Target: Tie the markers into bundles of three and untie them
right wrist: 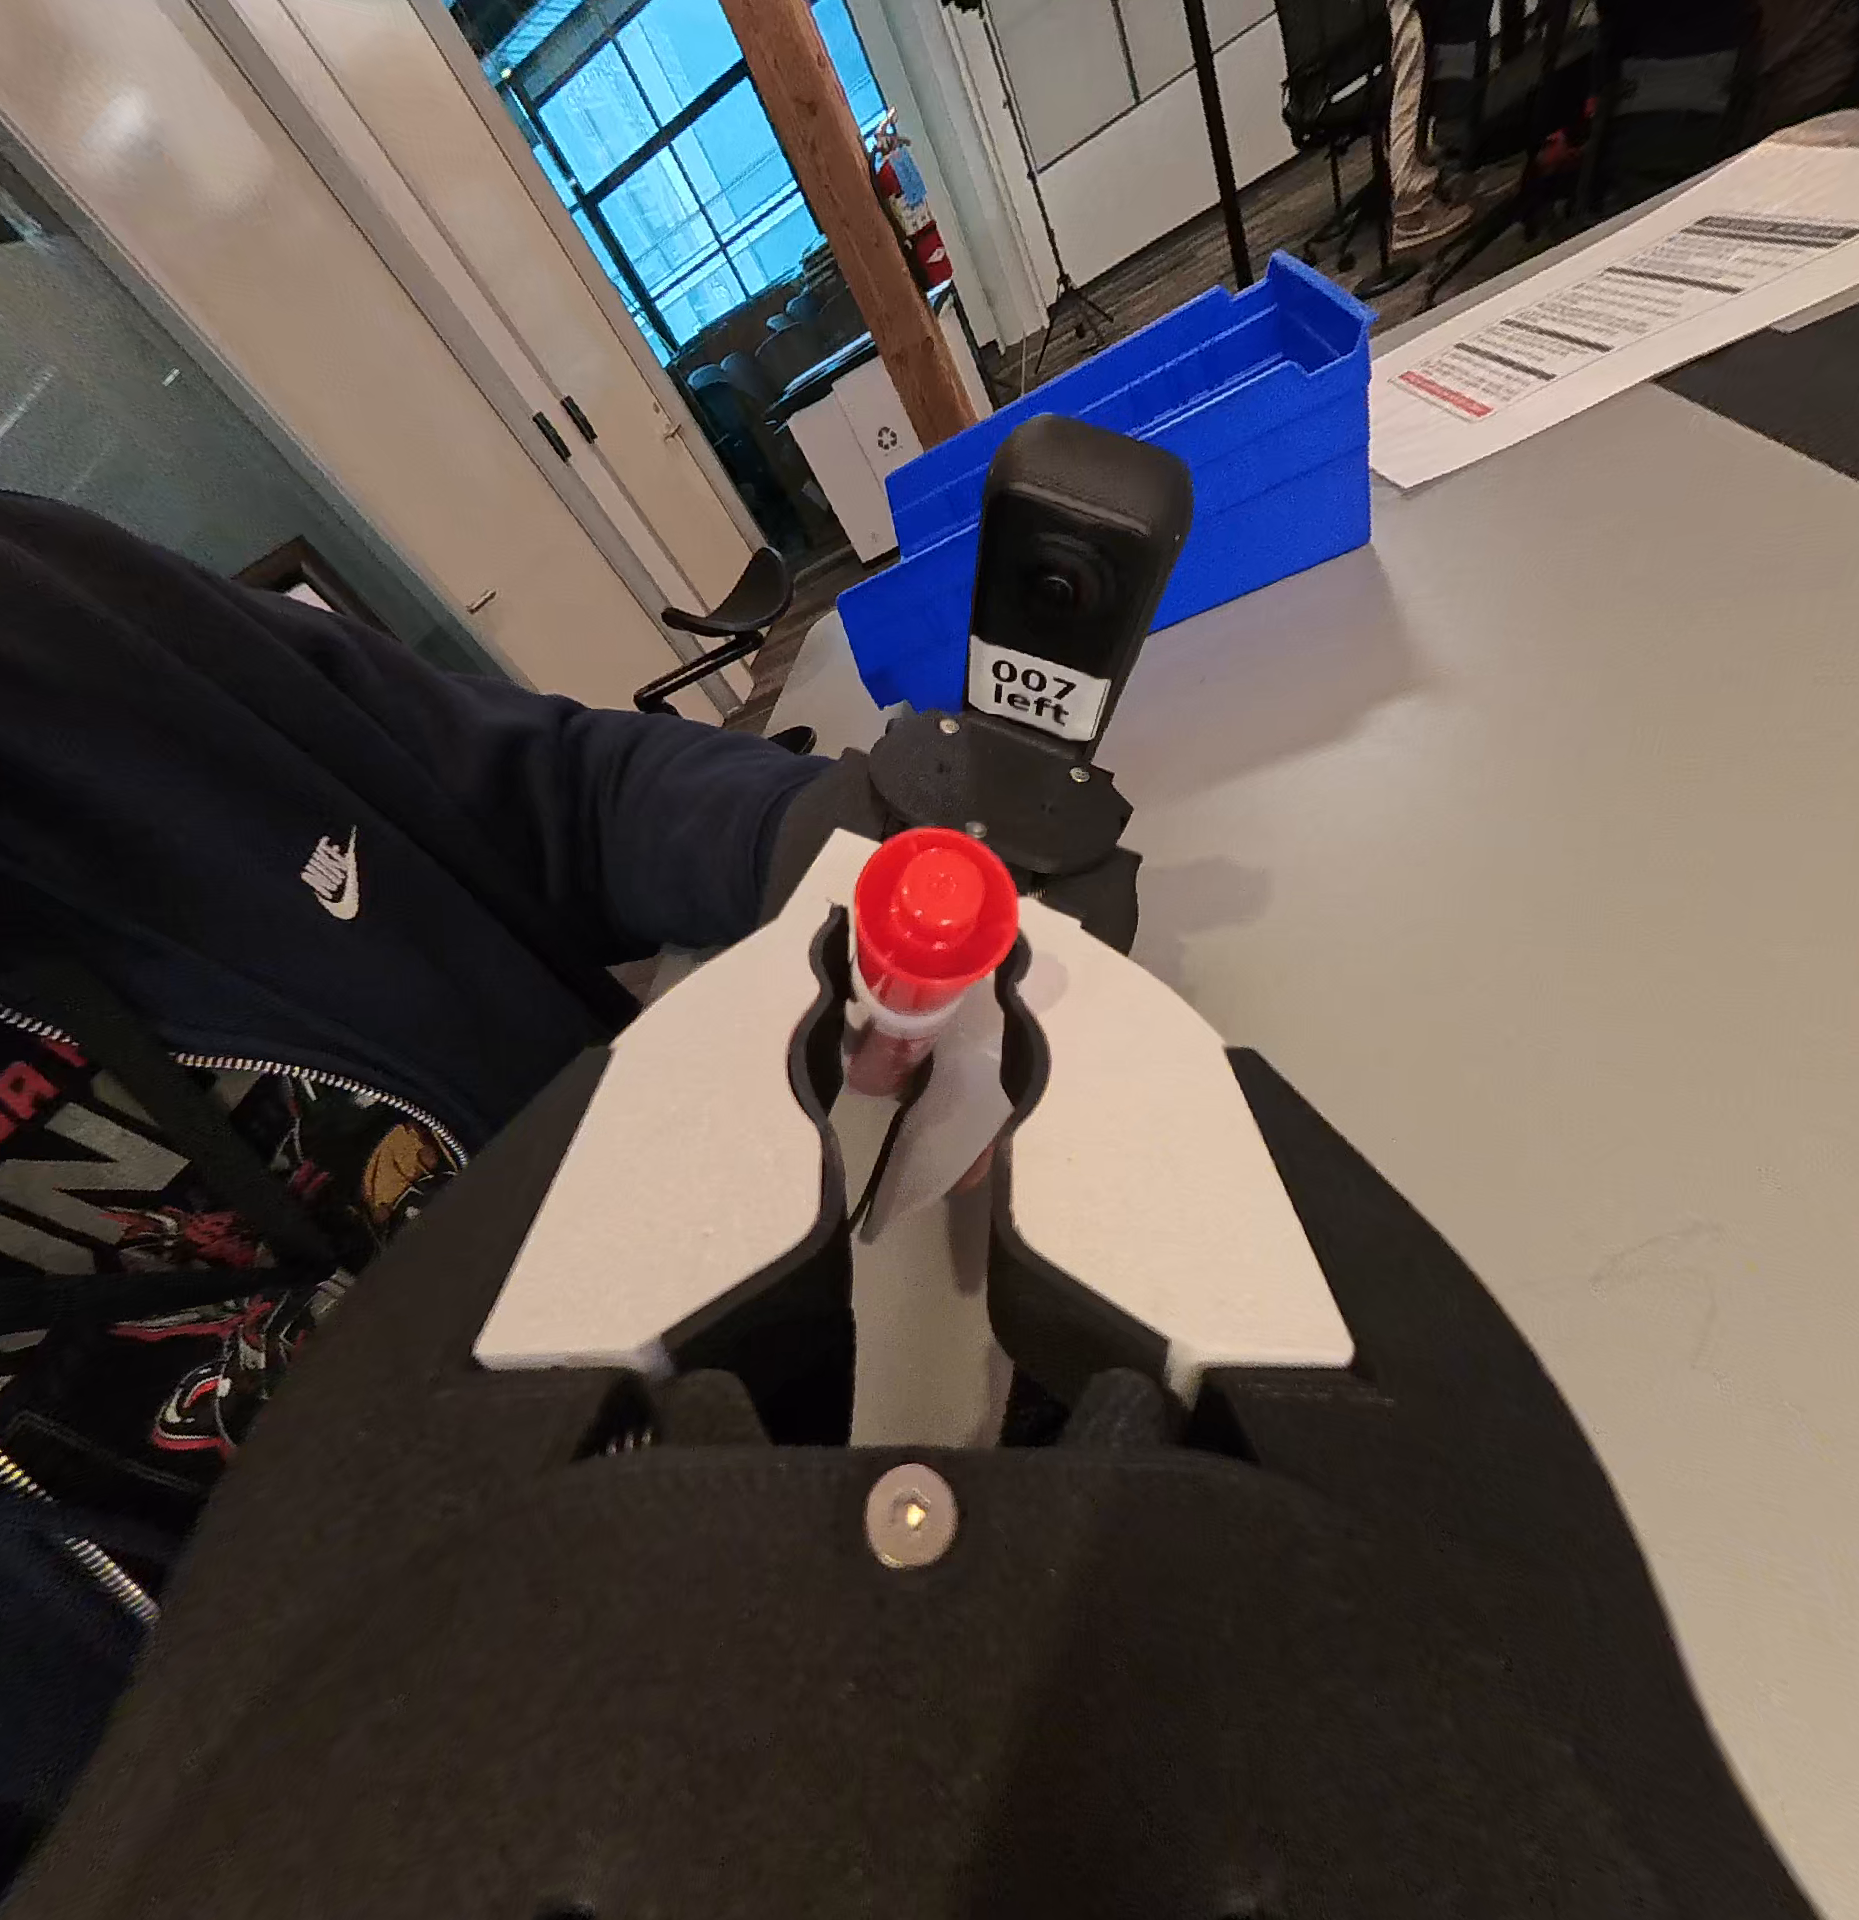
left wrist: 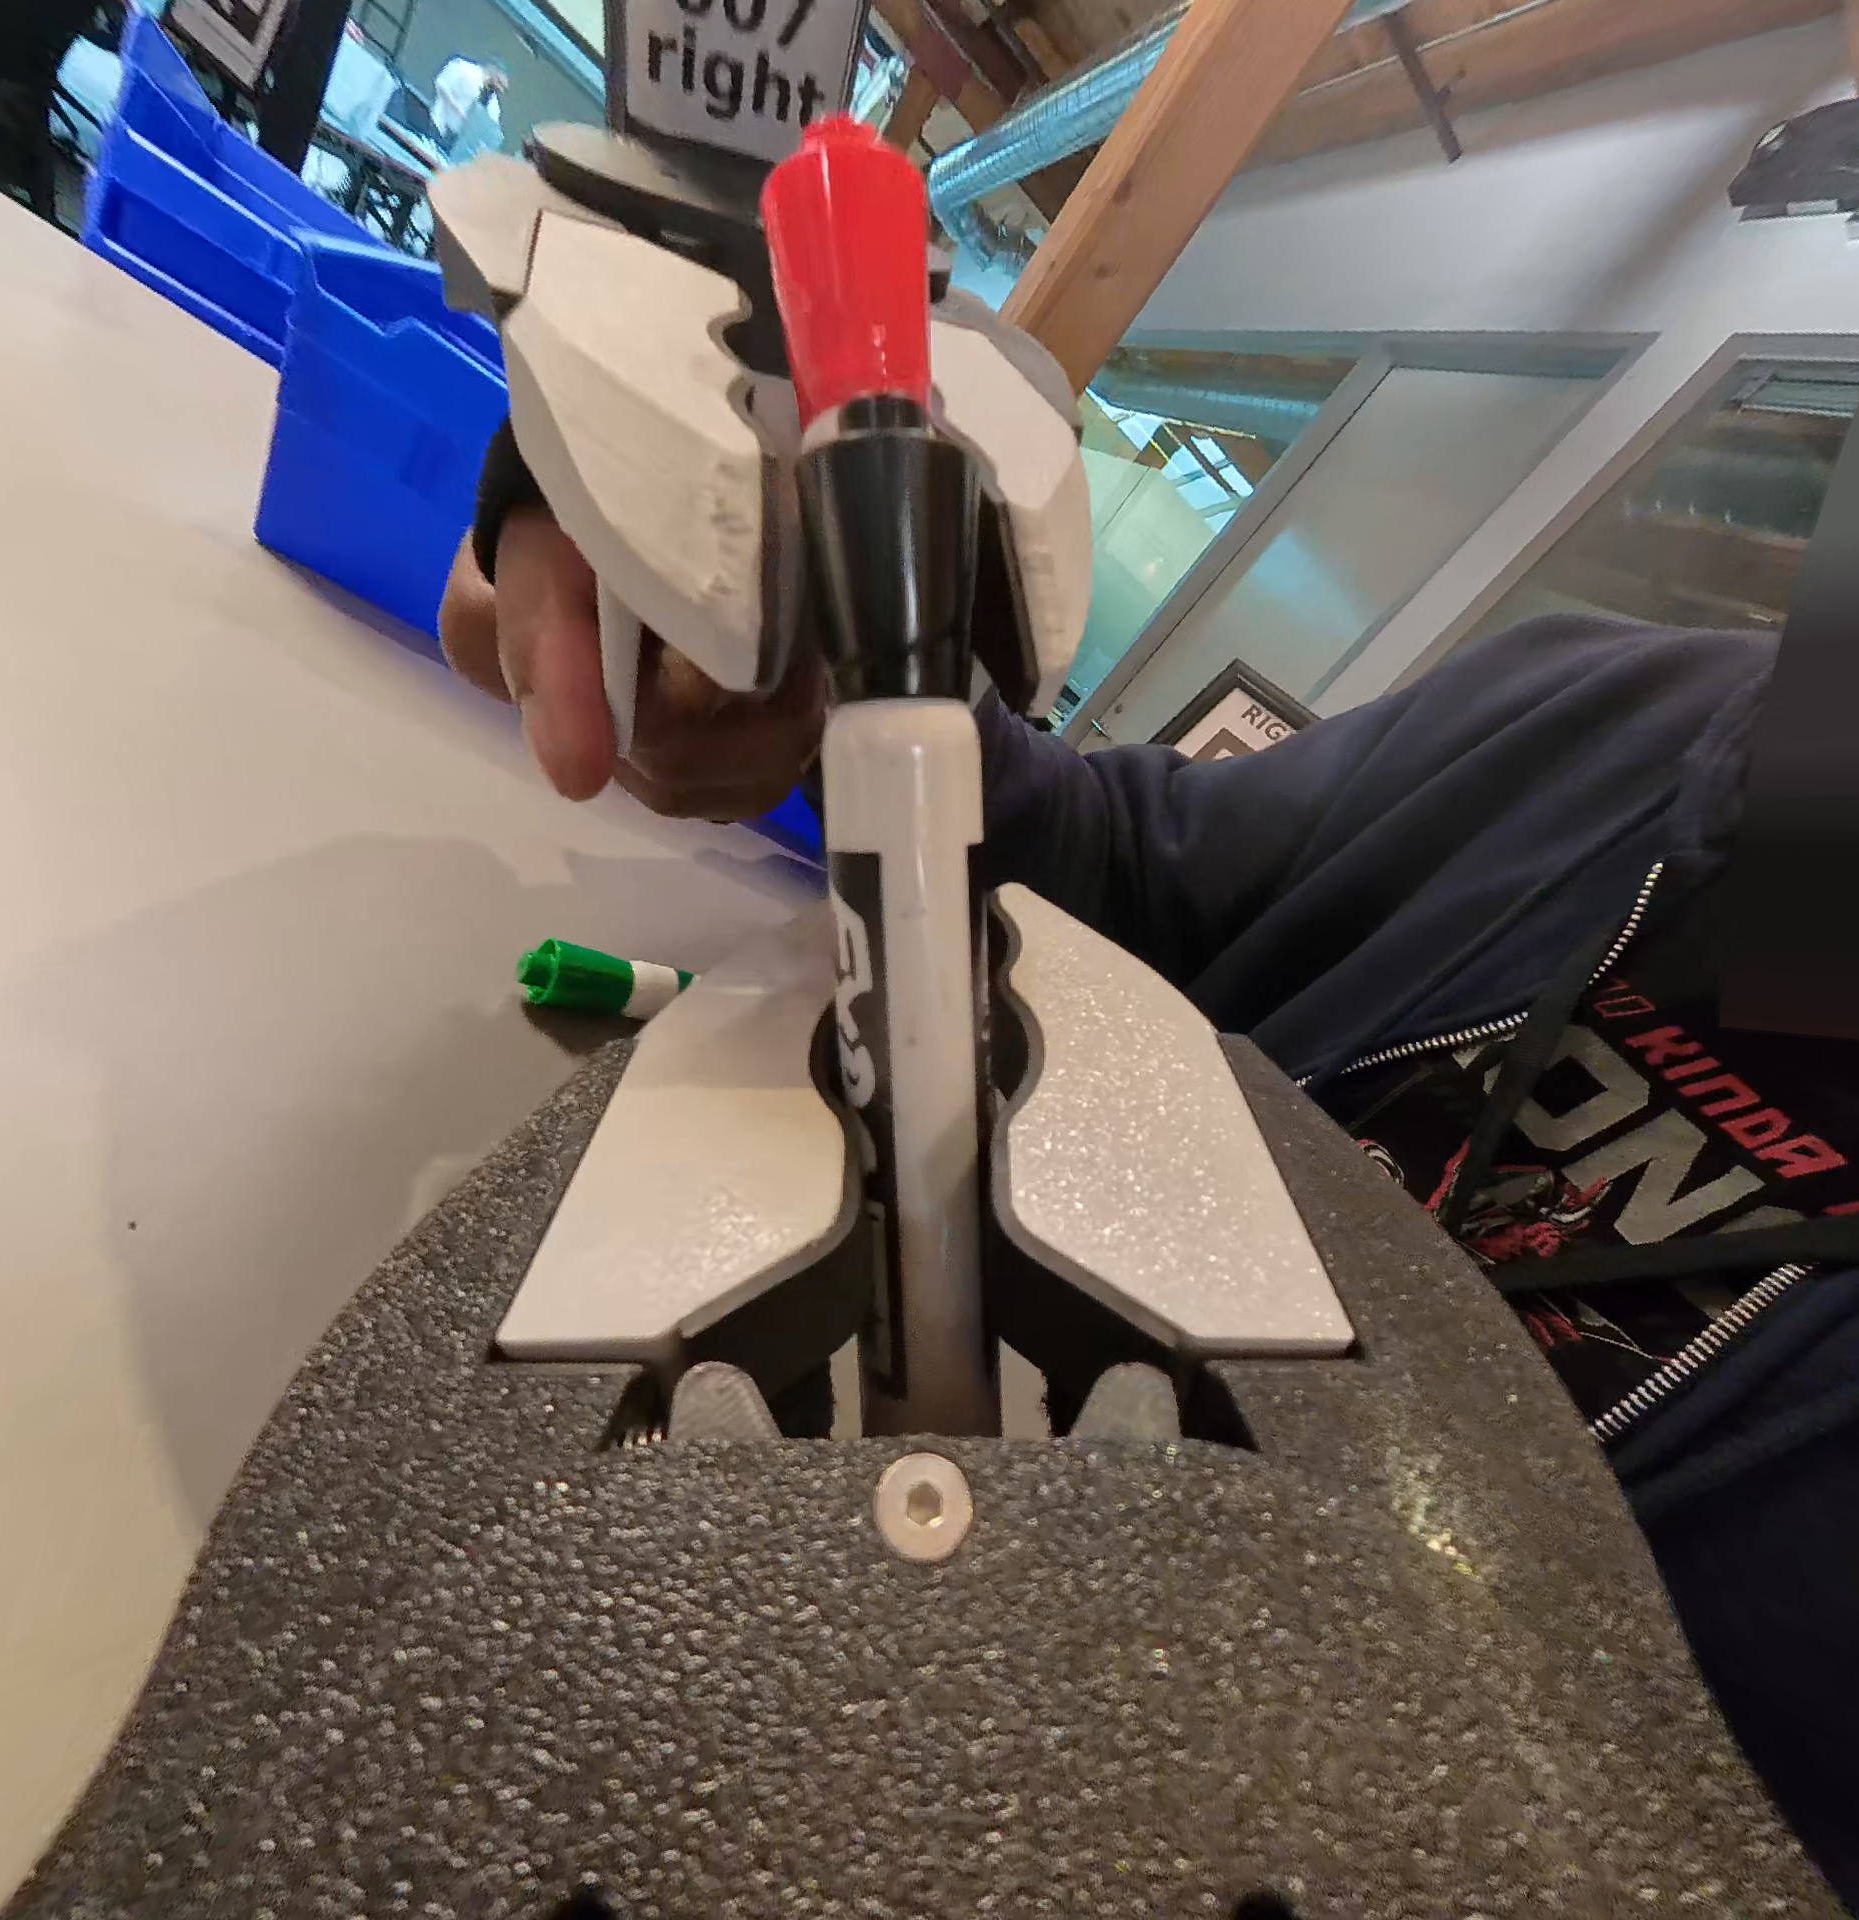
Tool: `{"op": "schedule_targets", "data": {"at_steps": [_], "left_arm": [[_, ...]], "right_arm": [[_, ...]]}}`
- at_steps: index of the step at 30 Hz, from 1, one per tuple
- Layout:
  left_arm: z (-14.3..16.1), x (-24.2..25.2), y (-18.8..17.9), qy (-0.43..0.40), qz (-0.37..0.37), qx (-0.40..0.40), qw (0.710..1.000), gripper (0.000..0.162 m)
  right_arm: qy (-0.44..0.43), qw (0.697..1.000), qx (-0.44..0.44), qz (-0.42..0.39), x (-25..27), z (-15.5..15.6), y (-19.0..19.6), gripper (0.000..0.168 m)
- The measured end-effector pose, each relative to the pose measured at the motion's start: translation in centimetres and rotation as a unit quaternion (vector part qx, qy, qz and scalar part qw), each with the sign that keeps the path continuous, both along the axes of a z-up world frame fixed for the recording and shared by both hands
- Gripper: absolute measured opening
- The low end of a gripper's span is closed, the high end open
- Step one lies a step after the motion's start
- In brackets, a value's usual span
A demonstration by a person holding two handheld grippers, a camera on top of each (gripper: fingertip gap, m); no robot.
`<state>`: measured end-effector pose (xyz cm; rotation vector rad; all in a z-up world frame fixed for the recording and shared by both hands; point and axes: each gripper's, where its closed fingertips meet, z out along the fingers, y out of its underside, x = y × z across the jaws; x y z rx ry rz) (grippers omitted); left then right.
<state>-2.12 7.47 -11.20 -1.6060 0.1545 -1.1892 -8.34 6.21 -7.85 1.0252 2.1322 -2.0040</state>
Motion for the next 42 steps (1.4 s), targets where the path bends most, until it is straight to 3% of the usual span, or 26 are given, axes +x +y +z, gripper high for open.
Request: {"op": "schedule_targets", "data": {"at_steps": [9, 21, 24, 31, 37, 39, 42], "left_arm": [[-0.7, 1.0, 0.2, -0.003, -0.014, -0.029, 0.999, 0.02], [-1.4, 0.0, 0.8, 0.01, 0.022, -0.037, 0.999, 0.02], [-1.4, -0.2, 0.9, 0.005, 0.028, -0.039, 0.999, 0.019], [-1.8, -0.1, 1.2, 0.034, 0.046, -0.041, 0.998, 0.02], [-2.3, 0.2, 1.2, 0.065, 0.056, -0.046, 0.995, 0.03], [-2.6, 0.6, 1.1, 0.084, 0.051, -0.046, 0.994, 0.015], [-2.8, 0.8, 1.1, 0.1, 0.052, -0.043, 0.993, 0.012]], "right_arm": [[-0.016, 1.0, -0.013, 0.01, 0.0, -0.4, -0.7, 0.02], [-0.036, 0.998, -0.045, -0.01, -0.8, -1.2, -0.4, 0.027], [-0.043, 0.997, -0.067, -0.005, -0.9, -1.1, -0.6, 0.019], [-0.031, 0.997, -0.069, -0.002, -0.8, -1.0, -1.1, 0.018], [0.001, 0.996, -0.088, -0.019, -1.3, -0.5, -1.8, 0.018], [0.01, 0.996, -0.087, -0.019, -1.2, -0.5, -2.1, 0.018], [0.018, 0.996, -0.086, -0.006, -0.8, -0.4, -2.5, 0.019]]}}
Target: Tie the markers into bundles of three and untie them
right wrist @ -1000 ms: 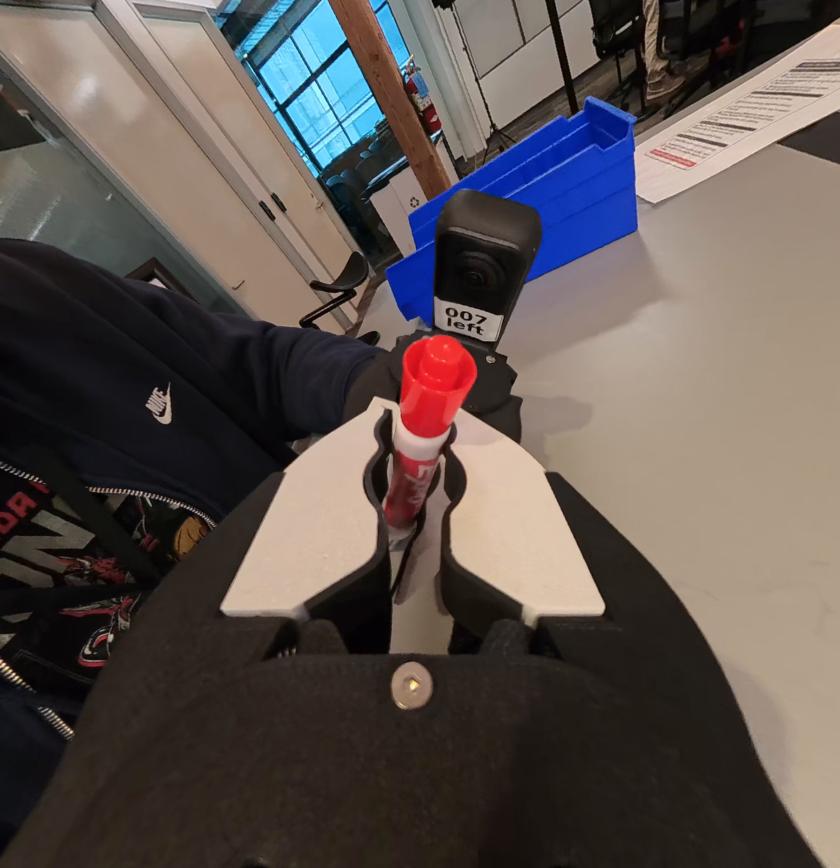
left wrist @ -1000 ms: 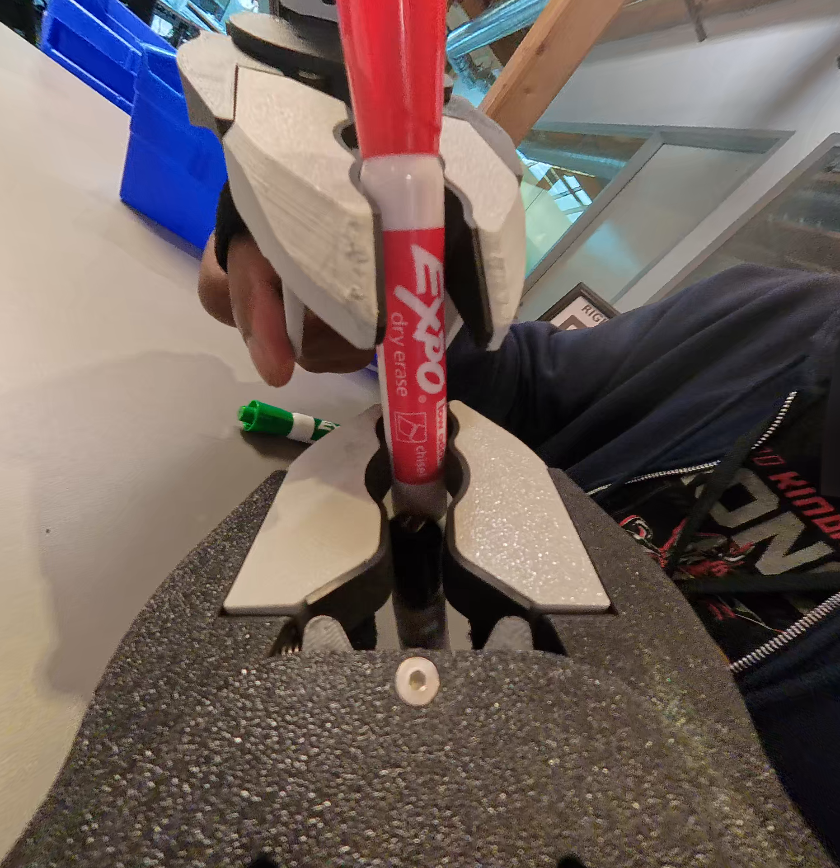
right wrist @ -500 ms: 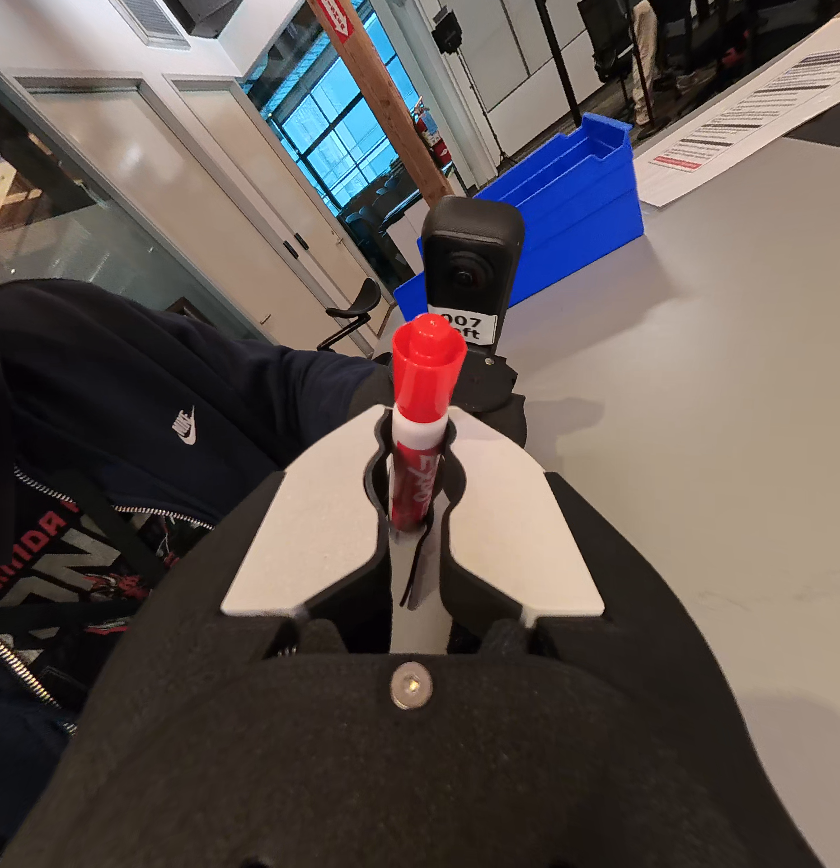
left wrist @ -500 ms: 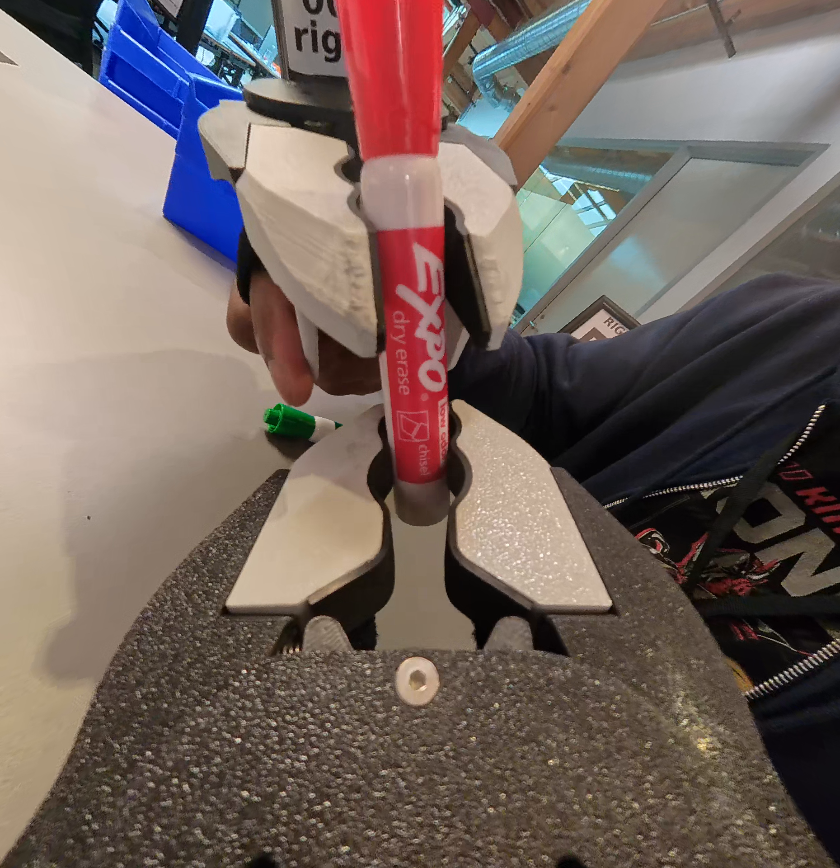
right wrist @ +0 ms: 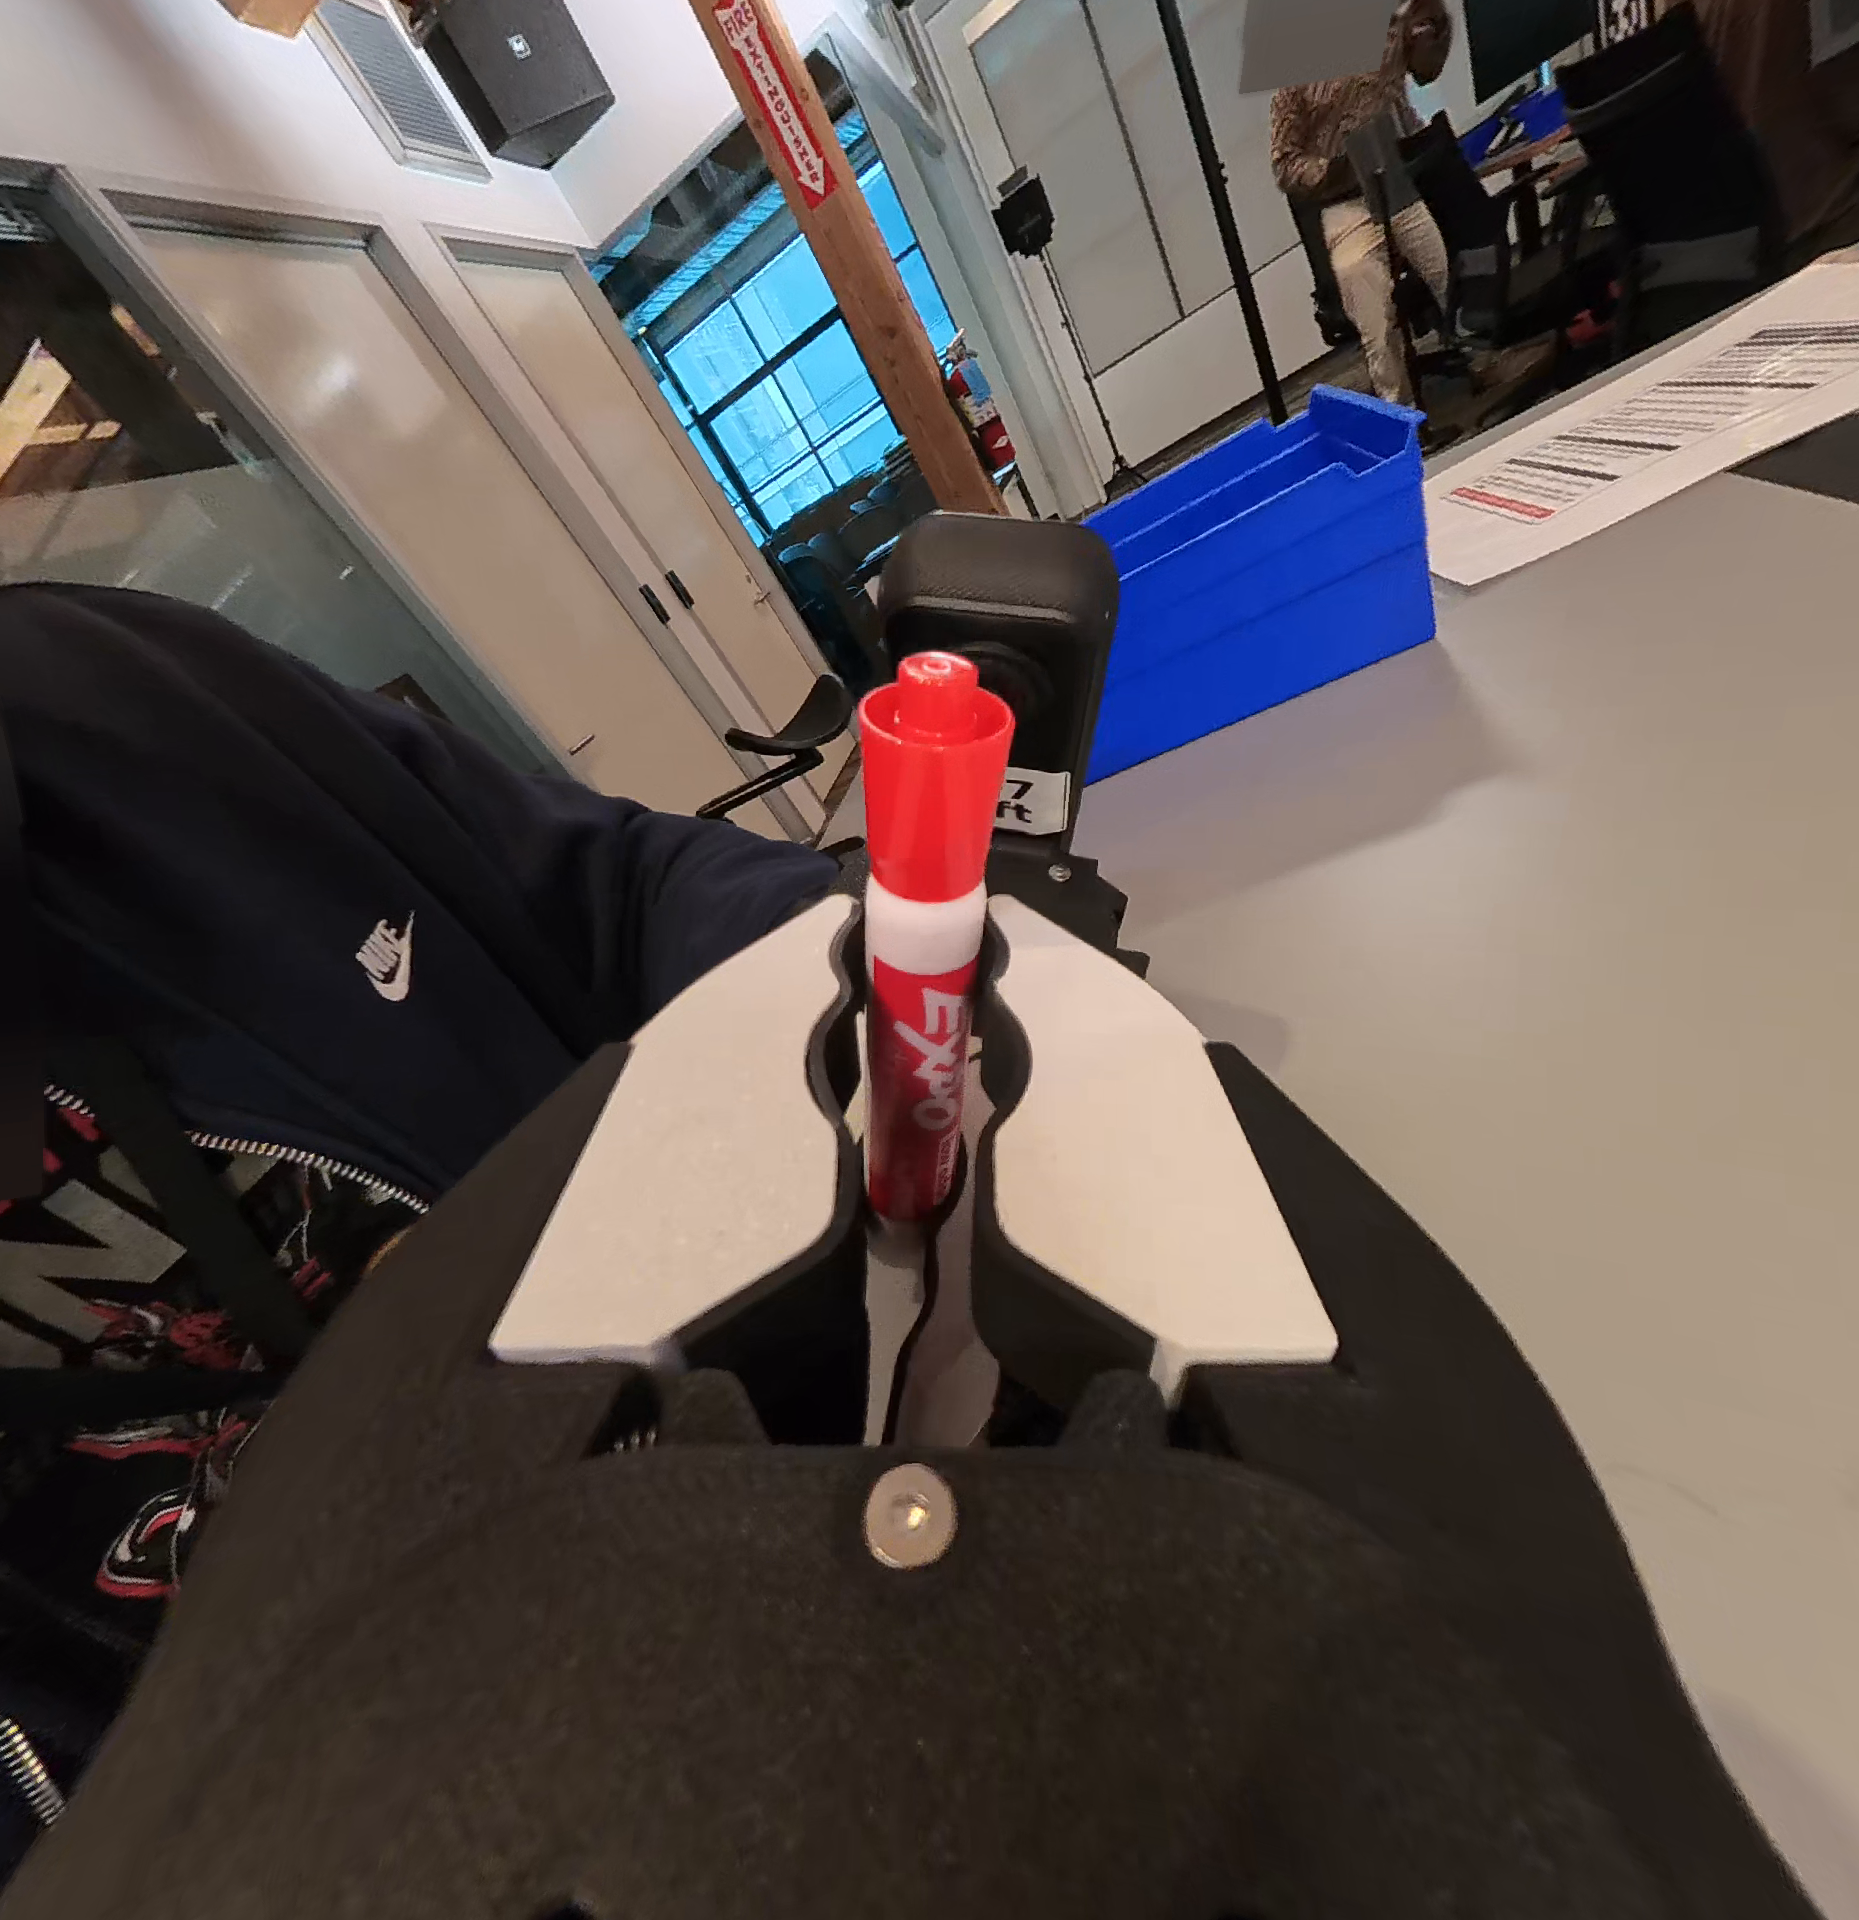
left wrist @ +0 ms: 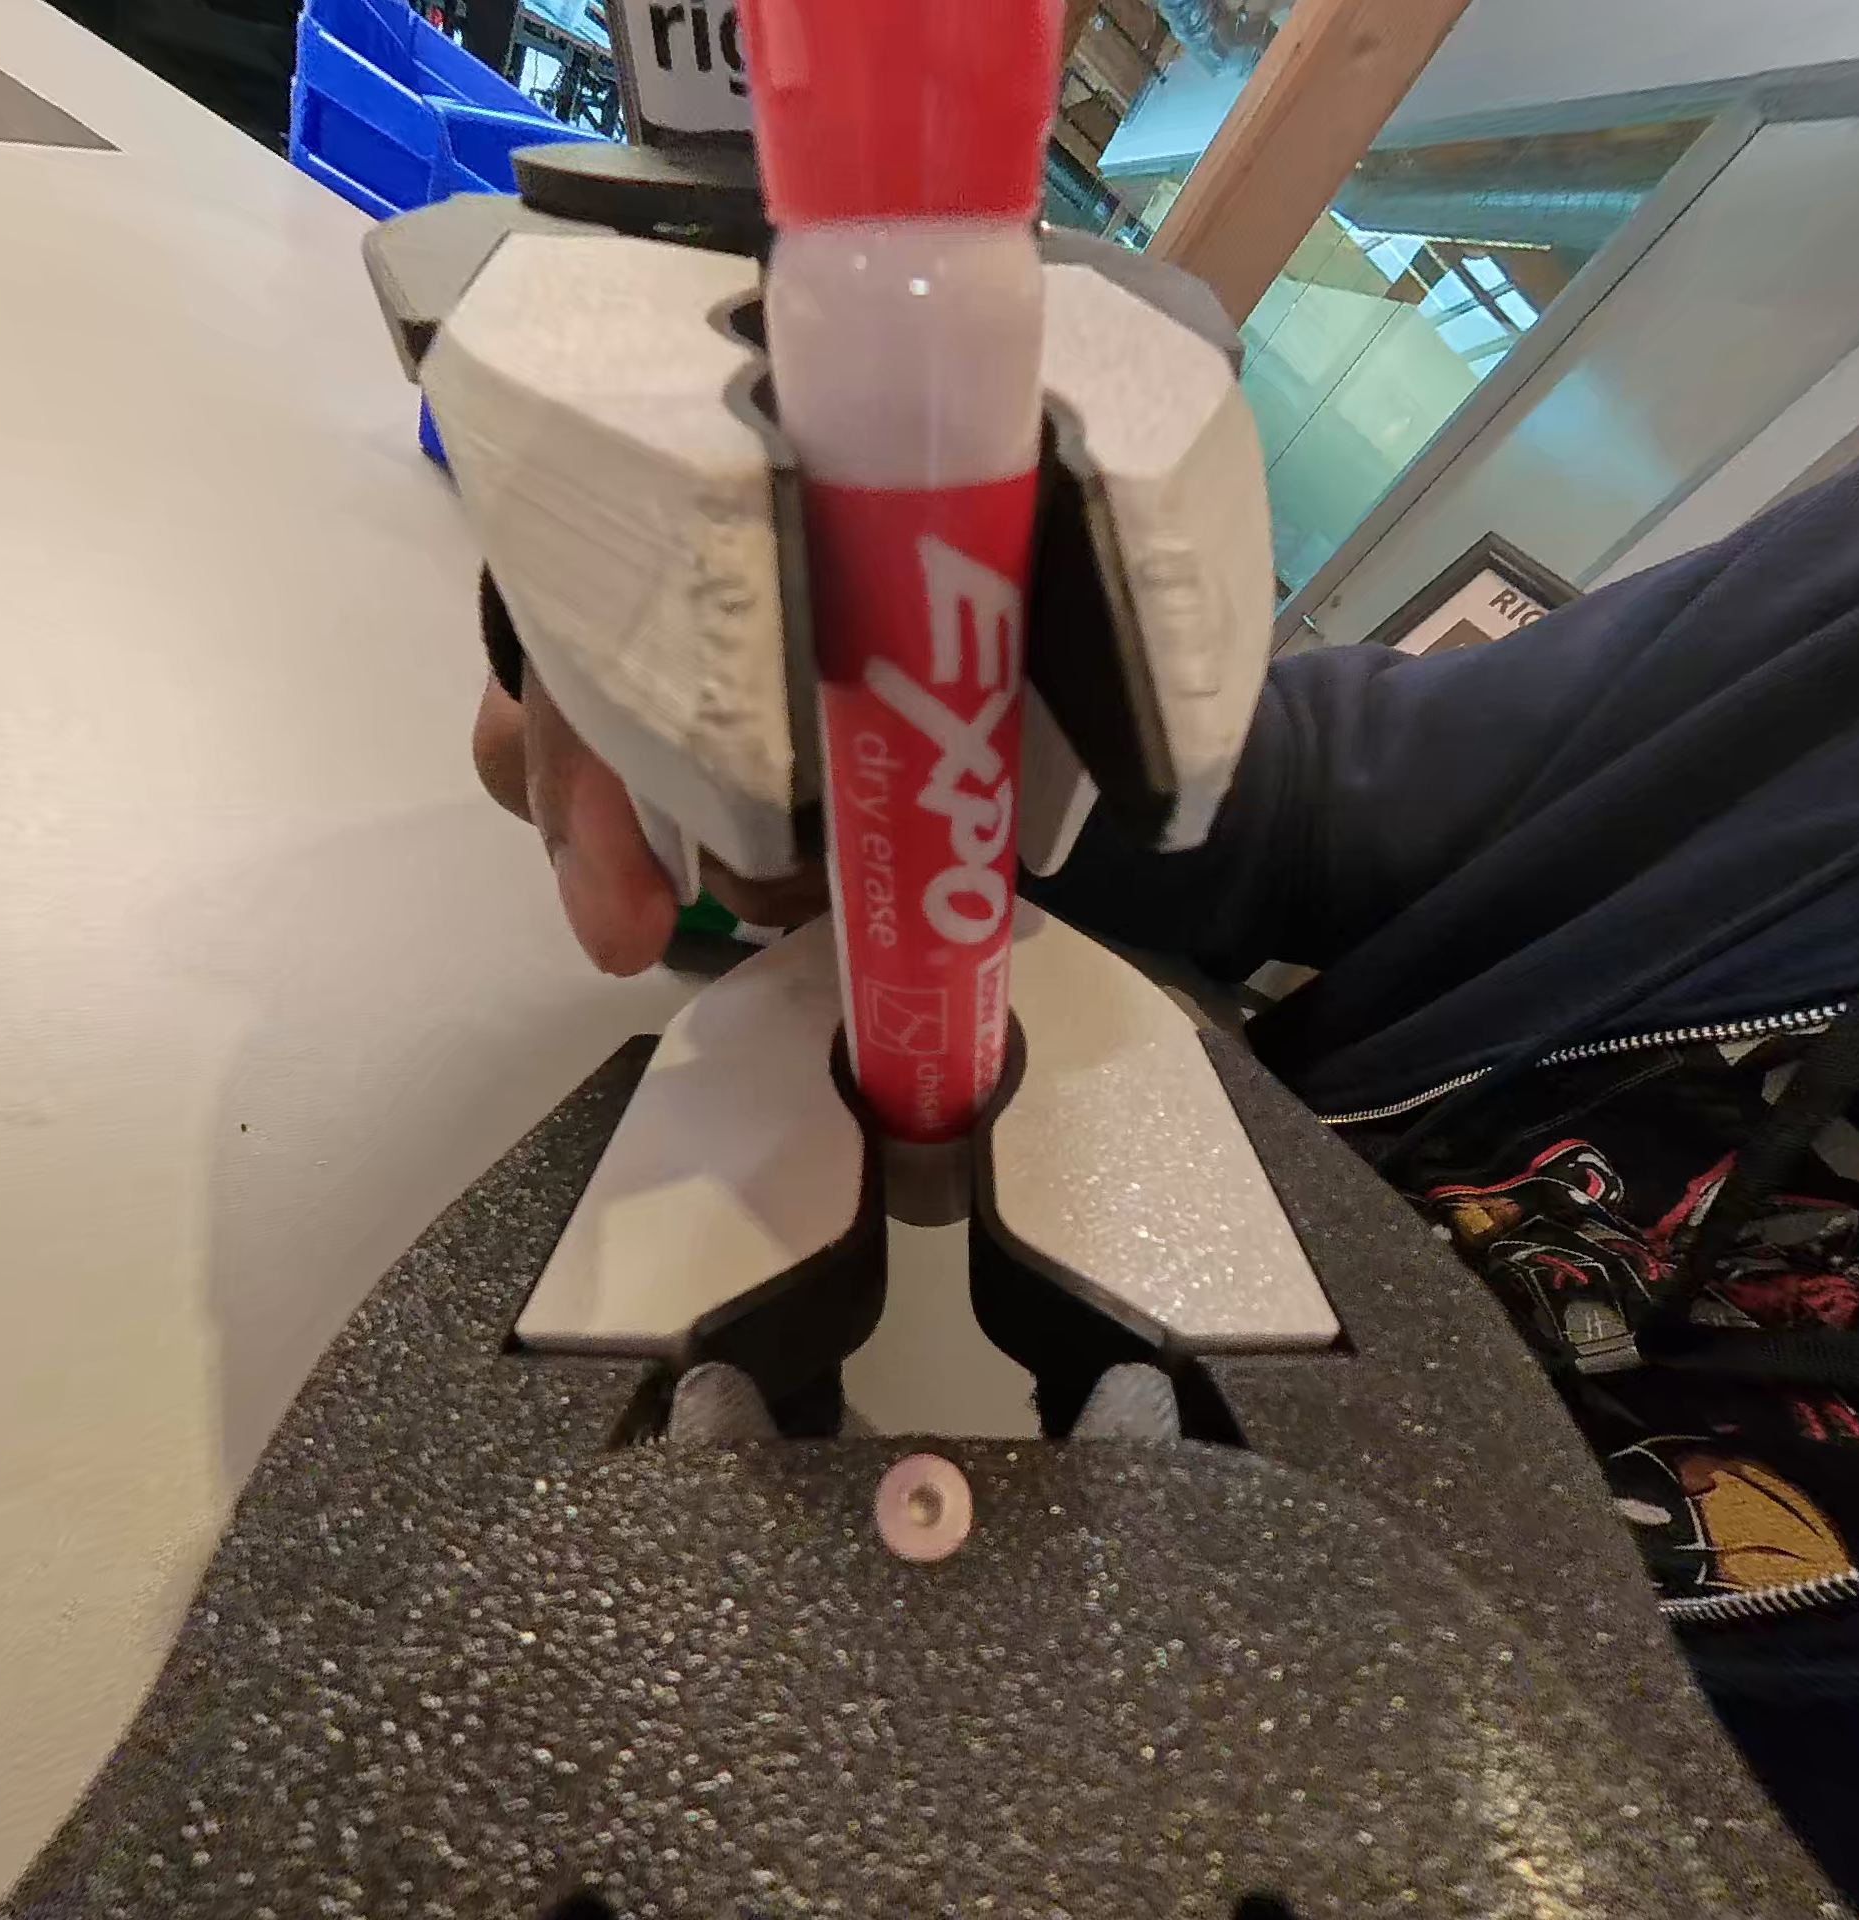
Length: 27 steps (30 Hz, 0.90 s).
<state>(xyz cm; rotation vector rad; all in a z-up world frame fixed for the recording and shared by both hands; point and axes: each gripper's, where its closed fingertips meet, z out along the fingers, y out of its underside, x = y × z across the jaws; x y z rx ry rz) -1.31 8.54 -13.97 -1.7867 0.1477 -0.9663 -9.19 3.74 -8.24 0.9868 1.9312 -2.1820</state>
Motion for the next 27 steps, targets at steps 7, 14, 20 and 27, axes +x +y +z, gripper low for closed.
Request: {"op": "schedule_targets", "data": {"at_steps": [7, 14, 20, 27], "left_arm": [[-0.4, 0.0, -0.3, 0.032, -0.01, -0.001, 0.999, 0.012], [-1.0, 0.3, -0.3, 0.065, -0.015, -0.008, 0.998, 0.012], [-0.1, -0.3, -0.1, 0.044, 0.006, 0.016, 0.999, 0.018], [0.0, -0.4, 0.0, 0.038, 0.012, 0.016, 0.999, 0.018]], "right_arm": [[0.038, 0.999, 0.007, -0.028, 0.1, 1.3, 1.9, 0.032], [0.054, 0.998, 0.015, -0.005, 0.7, 1.0, 0.7, 0.018], [0.082, 0.996, -0.009, -0.035, 0.6, 1.1, 0.6, 0.018], [0.089, 0.995, -0.015, -0.05, 0.4, 0.8, 0.1, 0.018]]}}
